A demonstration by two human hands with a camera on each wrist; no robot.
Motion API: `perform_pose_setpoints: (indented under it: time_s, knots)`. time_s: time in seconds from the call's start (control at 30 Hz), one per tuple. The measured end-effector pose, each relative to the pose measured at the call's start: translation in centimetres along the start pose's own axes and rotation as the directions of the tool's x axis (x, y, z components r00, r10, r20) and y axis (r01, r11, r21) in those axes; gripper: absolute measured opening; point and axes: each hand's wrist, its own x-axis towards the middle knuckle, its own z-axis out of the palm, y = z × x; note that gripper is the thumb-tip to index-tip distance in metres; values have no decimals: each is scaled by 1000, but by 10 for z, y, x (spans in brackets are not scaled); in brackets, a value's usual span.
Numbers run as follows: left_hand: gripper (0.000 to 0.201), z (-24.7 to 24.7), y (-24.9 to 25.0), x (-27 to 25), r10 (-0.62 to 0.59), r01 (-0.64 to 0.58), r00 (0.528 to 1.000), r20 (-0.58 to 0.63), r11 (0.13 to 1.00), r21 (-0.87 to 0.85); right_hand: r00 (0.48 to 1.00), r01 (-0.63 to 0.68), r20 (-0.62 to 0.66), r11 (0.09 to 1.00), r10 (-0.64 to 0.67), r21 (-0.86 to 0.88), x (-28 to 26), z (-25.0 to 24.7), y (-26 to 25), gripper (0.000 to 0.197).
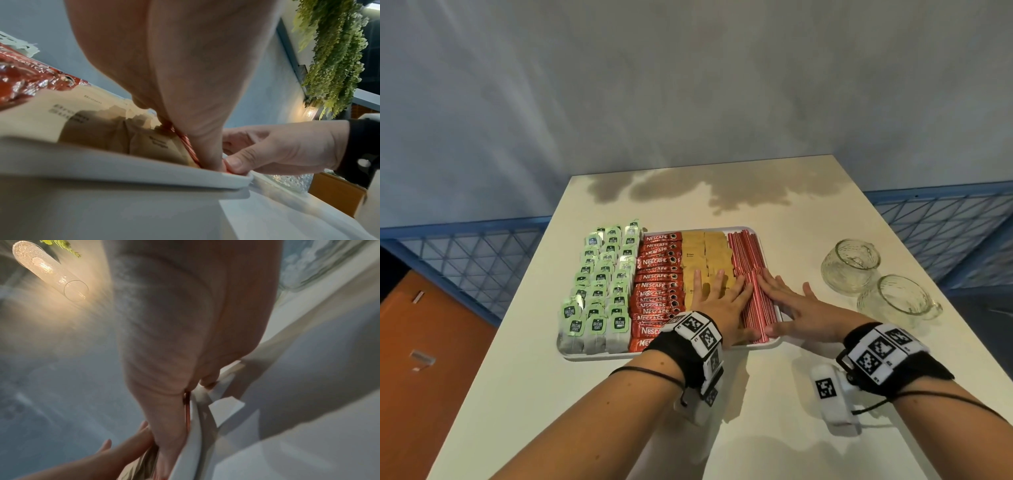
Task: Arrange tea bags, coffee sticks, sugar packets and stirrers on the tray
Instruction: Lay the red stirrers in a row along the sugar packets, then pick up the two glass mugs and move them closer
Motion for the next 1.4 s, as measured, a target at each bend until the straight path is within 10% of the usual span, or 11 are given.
perform_pose_setpoints:
  time_s: [0.27,0.53,1.07,1.27,1.4]
  knots:
    - [128,13,-41,-41,-234,200,971,-58,917,-345,971,-73,-220,992,94,104,8,28,-26,157]
    - [164,46,-146,-129,-686,612,723,82,579,-539,916,-25,-390,984,93,174,24,42,-45,168]
    - [158,51,-191,-107,-591,430,806,22,559,-709,912,-179,-362,981,192,69,57,23,-56,162]
    - [149,57,-187,-107,-677,521,736,-19,584,-623,911,-199,-371,980,180,-14,30,15,-57,160]
    - [129,69,-154,-113,-700,513,706,-107,609,-604,801,-290,-561,955,209,-59,-33,-1,-35,144]
